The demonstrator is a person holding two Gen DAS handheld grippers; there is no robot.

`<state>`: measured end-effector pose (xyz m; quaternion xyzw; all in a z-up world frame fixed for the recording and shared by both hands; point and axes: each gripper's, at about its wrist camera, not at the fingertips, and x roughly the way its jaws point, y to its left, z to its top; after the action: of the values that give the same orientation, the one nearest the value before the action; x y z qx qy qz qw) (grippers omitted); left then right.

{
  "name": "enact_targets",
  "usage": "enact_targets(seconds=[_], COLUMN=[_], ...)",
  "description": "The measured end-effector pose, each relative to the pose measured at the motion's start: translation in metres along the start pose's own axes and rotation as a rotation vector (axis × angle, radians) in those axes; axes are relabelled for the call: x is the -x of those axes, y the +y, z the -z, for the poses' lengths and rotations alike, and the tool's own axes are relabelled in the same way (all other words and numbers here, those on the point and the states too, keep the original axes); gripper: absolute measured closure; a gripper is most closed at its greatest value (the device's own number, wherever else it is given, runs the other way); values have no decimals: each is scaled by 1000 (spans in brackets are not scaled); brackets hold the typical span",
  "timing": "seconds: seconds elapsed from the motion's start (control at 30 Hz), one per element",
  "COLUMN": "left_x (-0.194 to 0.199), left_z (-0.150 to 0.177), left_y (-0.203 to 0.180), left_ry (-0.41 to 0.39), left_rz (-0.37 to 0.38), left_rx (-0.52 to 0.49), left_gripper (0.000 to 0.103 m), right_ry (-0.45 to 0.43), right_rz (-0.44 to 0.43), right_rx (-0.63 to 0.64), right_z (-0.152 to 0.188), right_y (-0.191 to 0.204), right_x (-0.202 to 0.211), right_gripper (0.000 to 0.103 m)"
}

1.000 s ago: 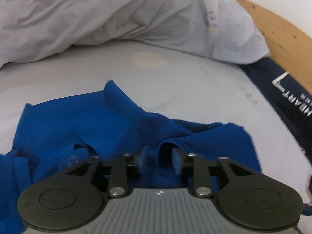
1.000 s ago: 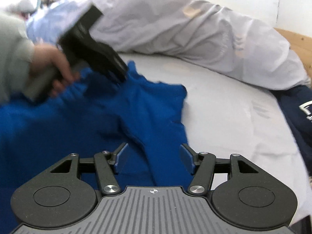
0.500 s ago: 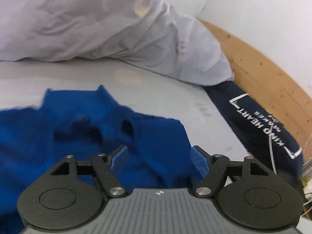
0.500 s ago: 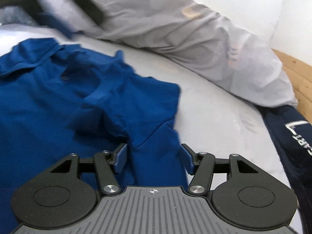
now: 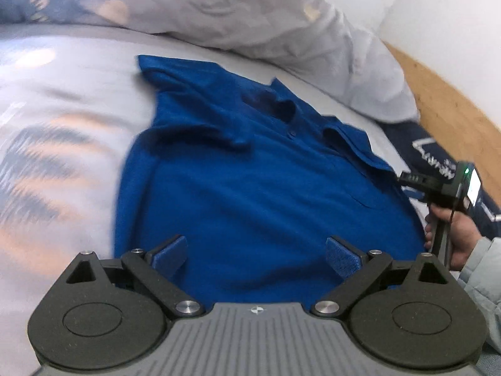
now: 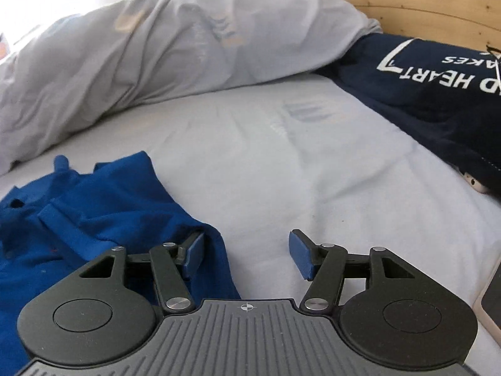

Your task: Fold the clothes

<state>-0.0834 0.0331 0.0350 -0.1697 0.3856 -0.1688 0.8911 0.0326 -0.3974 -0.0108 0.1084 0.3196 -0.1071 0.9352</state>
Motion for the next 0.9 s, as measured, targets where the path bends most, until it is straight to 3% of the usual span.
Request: enact_targets(seconds=[0.17,0.27,0.43,0.57,0.73,0.9], left_x=[13,18,21,32,64,96], left_z=[4,11,15,19,34,64], left_y=[5,10,7,9,22,37], left_ry=[-27,-42,-27,-12,-53,-71], left_rz=[-14,11,-15,-69,-151,-166], left_rx=[-12,40,16,-15,-1,66], left_gripper=[2,2,2,2,2,2], right_ry=[8,-20,-2,22,29,-64], right_rz=[8,61,69,73,66,55], right_rx=[82,245,423,434,329,263], right_z=[5,15,29,36,42,54], right_y=[16,32,39,25,-2,-2], right_x=[10,24,44,61,86,129], right_gripper=[30,25,25,25,25,23])
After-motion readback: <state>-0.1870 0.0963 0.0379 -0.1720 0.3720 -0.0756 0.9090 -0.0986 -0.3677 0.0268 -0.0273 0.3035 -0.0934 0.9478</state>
